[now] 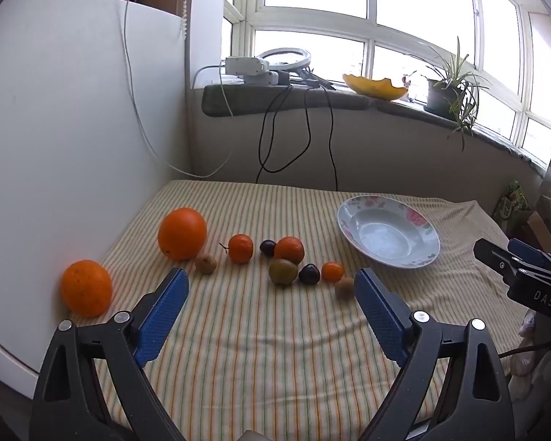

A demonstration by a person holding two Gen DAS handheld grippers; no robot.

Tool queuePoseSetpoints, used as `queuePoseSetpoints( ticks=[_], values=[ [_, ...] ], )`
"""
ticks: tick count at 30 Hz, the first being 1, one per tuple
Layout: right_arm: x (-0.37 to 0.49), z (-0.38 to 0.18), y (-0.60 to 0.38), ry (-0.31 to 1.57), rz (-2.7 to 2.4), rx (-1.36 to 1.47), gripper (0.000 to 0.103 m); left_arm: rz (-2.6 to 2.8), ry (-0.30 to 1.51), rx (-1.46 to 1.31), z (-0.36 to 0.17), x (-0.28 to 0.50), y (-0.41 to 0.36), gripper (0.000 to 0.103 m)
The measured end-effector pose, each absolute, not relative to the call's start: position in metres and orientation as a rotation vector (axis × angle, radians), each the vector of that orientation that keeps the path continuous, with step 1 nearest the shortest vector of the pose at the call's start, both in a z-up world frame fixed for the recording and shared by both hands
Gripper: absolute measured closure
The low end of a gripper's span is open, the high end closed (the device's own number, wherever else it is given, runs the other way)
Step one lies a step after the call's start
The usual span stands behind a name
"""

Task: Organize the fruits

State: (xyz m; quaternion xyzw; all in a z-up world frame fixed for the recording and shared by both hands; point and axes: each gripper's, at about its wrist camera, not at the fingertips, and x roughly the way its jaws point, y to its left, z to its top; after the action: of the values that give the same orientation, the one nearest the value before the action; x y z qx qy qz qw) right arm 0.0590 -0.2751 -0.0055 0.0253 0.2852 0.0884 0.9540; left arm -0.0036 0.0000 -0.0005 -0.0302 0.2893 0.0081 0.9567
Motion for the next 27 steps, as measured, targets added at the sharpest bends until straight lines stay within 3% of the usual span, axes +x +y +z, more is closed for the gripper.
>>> queuePoseSetpoints(
  ticks=[27],
  values=[
    [0.0567,-0.004,-0.2703,0.585,0.199,0.047,0.0,0.002,0.584,-0.063,0.0008,-0.0009,0.0012,0.011]
  ],
)
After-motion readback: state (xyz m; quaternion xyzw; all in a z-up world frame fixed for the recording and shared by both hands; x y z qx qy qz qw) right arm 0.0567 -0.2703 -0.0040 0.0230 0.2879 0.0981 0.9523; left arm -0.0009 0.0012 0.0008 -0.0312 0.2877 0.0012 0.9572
